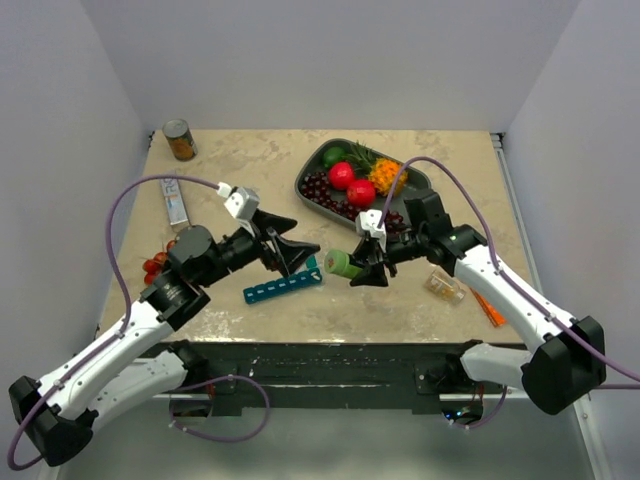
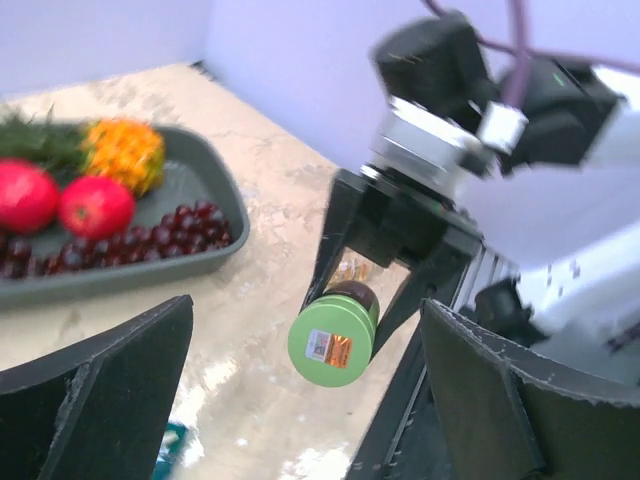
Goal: Sort the pills into containers
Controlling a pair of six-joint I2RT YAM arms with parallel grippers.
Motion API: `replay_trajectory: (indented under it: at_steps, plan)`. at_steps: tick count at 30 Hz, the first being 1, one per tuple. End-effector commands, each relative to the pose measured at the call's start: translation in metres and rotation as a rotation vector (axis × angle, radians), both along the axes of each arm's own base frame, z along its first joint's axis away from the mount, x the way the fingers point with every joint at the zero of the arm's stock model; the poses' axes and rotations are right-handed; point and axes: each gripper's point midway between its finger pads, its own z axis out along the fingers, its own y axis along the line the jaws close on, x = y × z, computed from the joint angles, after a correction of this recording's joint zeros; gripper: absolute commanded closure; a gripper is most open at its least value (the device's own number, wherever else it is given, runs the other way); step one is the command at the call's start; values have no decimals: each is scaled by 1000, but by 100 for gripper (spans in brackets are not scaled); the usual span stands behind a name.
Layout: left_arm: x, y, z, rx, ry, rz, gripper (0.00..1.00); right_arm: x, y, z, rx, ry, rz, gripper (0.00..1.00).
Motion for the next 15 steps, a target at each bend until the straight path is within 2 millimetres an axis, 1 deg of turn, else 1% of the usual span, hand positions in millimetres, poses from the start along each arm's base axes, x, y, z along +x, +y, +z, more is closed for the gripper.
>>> replay_trajectory:
  at_steps: [1,2,3,4,5,6,7,8,9,10,11,12,13,14,15]
  plan:
    - [36,31,2,-158,382,296,1,12,-7,5,-37,-120,-47,100]
    - [38,31,-1,-176,439,297,1,15,-8,4,-47,-132,-61,100]
    - [35,23,-5,-181,501,244,1,22,-11,2,-71,-148,-92,100]
    - [35,18,-6,-223,581,227,1,26,-12,2,-78,-159,-110,100]
    - [34,13,-4,-236,612,202,1,28,-13,3,-85,-171,-123,100]
    - [34,2,-11,-224,658,158,1,32,-14,3,-95,-182,-140,100]
    - [33,-5,-11,-235,702,134,1,33,-15,3,-99,-185,-148,100]
    - [33,-10,-7,-233,709,112,1,34,-16,3,-101,-189,-153,100]
    - [35,-18,-17,-204,740,109,1,35,-15,3,-100,-193,-157,100]
    - [33,-25,-20,-178,747,104,1,36,-16,3,-103,-193,-164,100]
    - [36,-28,-14,-172,739,116,2,36,-17,3,-105,-192,-165,100]
    - [38,-33,-25,-139,765,128,2,36,-16,3,-104,-194,-164,100]
    - [36,-37,-27,-123,768,124,2,36,-16,3,-101,-194,-163,100]
    - [36,-40,-28,-118,770,119,5,36,-16,2,-101,-191,-163,100]
    - [37,-44,-34,-105,780,118,7,37,-16,3,-99,-192,-164,100]
